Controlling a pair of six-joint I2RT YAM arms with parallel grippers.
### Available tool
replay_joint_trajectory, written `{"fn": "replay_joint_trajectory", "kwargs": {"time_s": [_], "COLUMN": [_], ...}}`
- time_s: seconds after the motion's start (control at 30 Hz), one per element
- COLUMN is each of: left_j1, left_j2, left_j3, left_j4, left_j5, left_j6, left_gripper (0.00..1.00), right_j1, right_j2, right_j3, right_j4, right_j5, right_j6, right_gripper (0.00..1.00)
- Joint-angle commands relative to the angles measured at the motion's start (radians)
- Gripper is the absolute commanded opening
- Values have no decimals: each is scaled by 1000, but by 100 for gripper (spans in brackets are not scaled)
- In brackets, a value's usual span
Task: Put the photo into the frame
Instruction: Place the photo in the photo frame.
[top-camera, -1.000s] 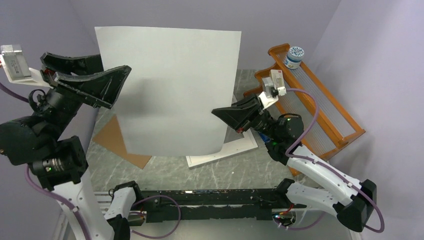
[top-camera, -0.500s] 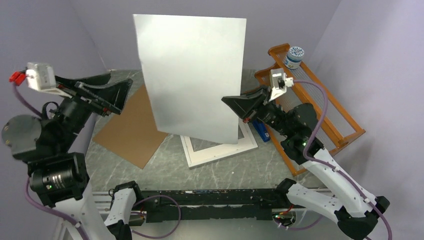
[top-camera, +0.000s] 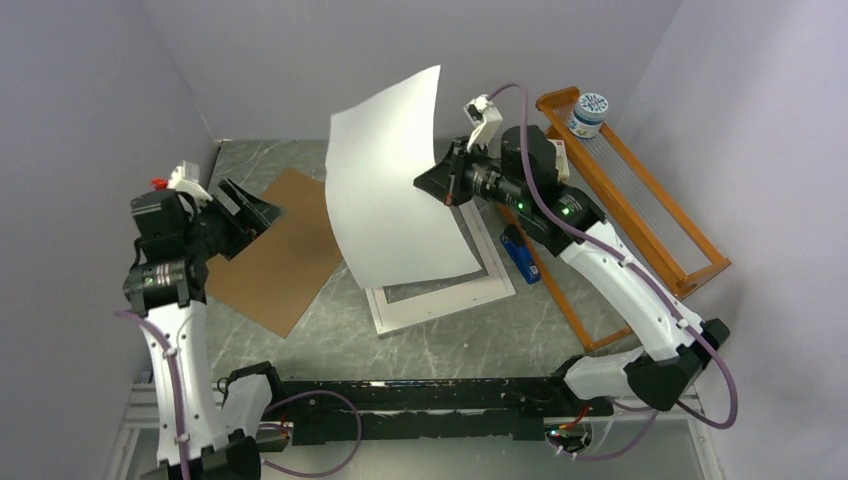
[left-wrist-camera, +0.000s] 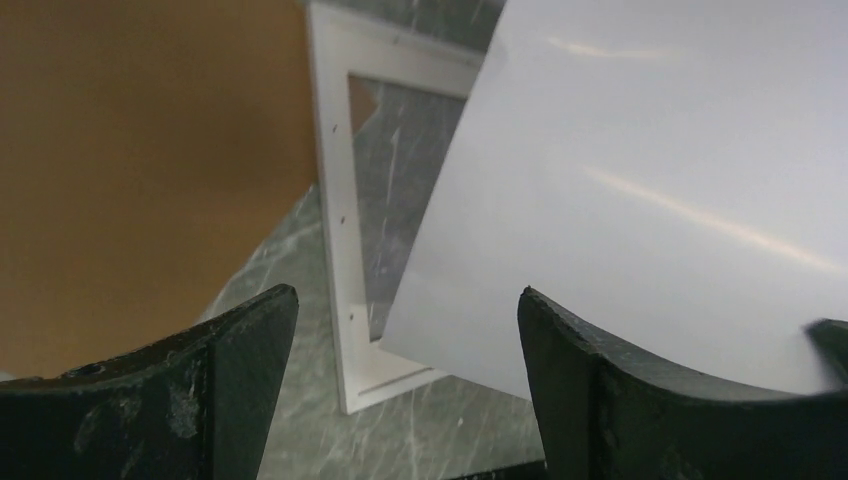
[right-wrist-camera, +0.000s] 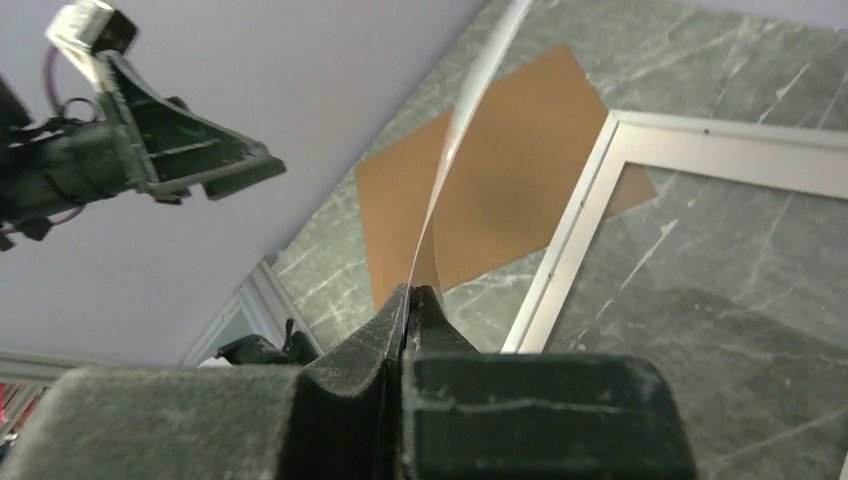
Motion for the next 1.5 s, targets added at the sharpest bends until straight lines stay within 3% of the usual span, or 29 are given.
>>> {"fn": "replay_joint_trajectory", "kwargs": {"time_s": [0.0,0.13,0.23,0.43,0.67,1.17,1.47], "left_j1": [-1,-2,-3,-28,-98,-284,-357], "left_j2": [28,53,82,125,192,383,447], "left_j3": [-128,-240,-286,-345,-404,-417,-430], "left_j4": [65,141,170,244,290,435,490], "left_j5": [85,124,138,164,147,59,-5], "left_j6": [-19,-38,-40,-53,-57,-107,-127], "left_gripper": [85,84,83,83,81,79,78], "right_j1": [-18,-64,-166,-334,-421,-437,-437], "right_j2": [60,134,221,398,425,386,453], "right_j3": [156,197,172,13,-94,-251,-221], "right_j4": [-174,-245,-254,-150,-16,234,228], "right_j5": [-48,-129,-259,-359,-402,-566,-580], "right_j6": [-7,0,-22,-118,-154,-227,-248], "right_gripper": [0,0,0,0,0,0,0]}}
